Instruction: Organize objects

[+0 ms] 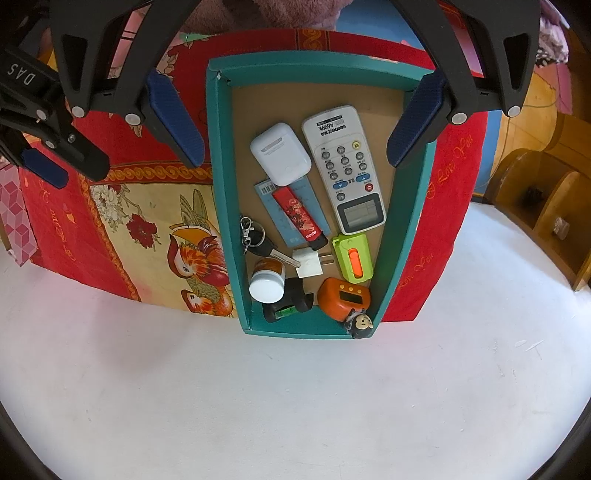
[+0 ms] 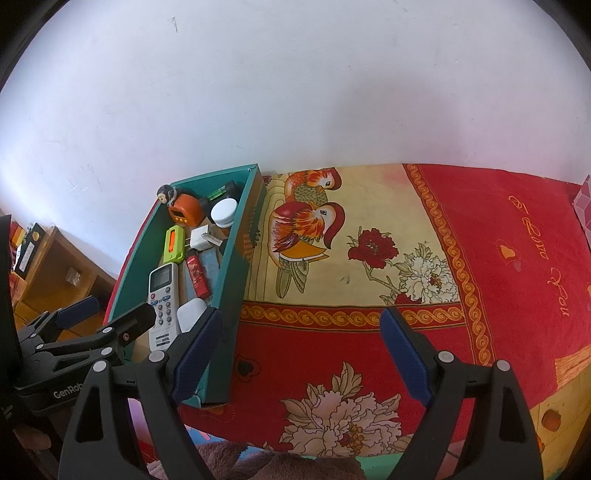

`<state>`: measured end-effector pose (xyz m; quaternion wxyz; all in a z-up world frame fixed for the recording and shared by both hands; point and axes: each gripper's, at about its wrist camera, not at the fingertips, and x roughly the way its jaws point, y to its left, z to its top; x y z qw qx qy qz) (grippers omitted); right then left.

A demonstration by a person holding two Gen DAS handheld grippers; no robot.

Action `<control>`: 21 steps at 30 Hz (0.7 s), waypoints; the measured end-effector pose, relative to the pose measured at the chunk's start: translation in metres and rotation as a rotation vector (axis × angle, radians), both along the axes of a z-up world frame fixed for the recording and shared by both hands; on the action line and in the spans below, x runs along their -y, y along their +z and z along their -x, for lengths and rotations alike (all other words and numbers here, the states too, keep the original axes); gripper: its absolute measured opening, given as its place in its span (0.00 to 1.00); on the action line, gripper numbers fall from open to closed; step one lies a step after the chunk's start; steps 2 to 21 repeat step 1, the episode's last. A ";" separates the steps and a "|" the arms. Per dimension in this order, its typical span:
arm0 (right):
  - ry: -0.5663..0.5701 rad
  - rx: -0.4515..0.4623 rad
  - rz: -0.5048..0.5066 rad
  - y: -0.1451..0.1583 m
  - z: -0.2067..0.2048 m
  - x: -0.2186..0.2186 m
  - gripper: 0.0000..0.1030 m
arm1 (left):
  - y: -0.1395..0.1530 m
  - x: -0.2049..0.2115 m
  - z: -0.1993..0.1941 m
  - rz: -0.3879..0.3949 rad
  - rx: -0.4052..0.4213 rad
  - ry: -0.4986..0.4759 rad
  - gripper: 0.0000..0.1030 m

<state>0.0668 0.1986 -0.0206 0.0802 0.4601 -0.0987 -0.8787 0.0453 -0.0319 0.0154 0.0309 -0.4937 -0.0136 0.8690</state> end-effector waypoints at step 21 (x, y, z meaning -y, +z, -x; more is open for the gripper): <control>0.002 0.000 0.000 0.000 0.000 0.000 0.85 | 0.000 0.000 0.000 -0.002 0.002 -0.001 0.98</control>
